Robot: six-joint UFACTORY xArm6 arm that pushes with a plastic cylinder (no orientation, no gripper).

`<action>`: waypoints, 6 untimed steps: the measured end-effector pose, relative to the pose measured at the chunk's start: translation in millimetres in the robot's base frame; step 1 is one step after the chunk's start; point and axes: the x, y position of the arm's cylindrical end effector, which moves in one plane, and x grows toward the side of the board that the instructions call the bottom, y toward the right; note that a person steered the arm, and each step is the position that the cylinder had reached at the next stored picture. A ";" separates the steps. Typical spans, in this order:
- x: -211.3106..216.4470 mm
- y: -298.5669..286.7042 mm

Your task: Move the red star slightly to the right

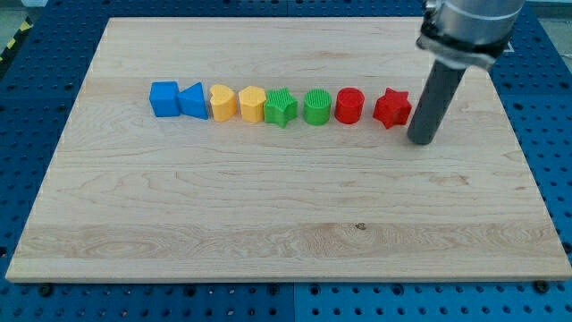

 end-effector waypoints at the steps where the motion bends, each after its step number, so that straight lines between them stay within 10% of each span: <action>1: 4.2 -49.7; 6: -18.9 -14.3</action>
